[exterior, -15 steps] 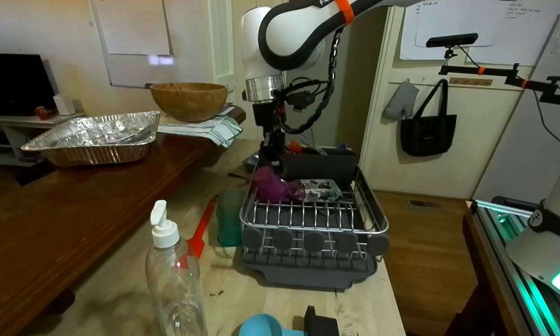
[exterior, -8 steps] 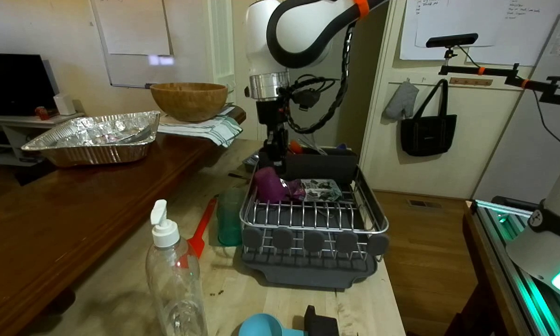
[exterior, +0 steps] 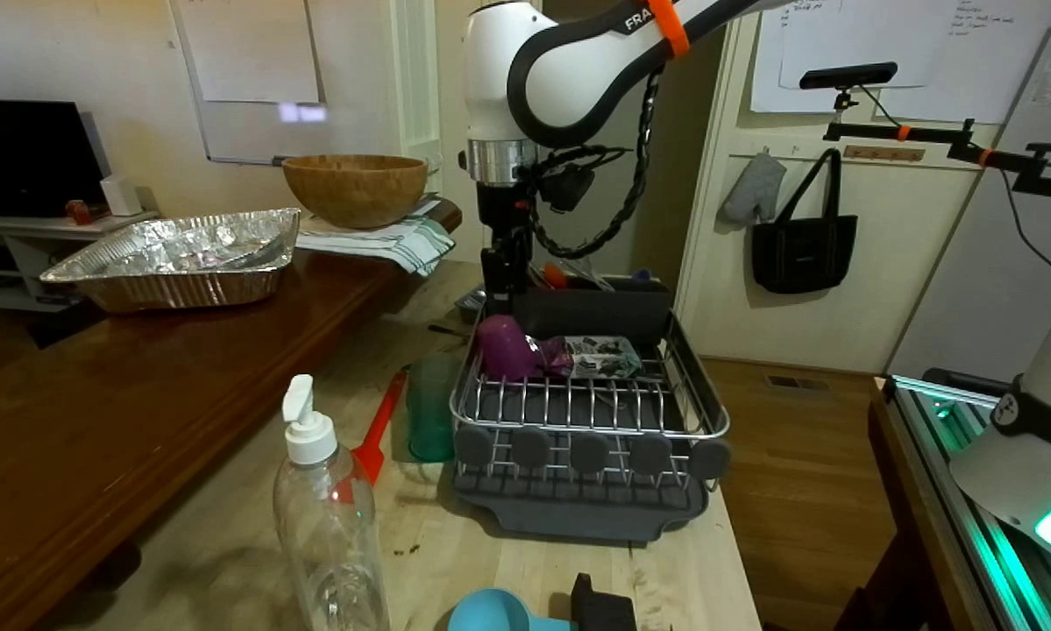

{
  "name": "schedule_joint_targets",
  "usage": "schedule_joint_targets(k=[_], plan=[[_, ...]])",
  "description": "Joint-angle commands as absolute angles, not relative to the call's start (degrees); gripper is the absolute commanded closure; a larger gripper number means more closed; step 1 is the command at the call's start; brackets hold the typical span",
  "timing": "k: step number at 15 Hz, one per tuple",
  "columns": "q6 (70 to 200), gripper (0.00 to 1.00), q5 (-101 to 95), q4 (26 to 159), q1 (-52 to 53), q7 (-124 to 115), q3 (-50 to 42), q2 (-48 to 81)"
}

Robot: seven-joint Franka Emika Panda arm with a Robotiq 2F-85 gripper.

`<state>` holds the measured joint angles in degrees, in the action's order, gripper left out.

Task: Put the purple cup on the left side of the counter.

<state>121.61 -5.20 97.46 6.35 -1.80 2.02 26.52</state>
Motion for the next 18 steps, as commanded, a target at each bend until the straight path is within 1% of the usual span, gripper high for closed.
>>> schedule_joint_targets(k=[1,2,8,18], plan=[[122.43,0.06,-5.69,97.5,6.16,-2.09,1.91,26.69],[122.52,0.0,-5.41,97.42,5.79,-1.45,1.94,26.91],[122.48,0.0,-3.49,96.56,3.72,1.59,2.32,27.9],[121.78,0.0,-3.9,96.7,4.06,1.46,2.68,28.14]])
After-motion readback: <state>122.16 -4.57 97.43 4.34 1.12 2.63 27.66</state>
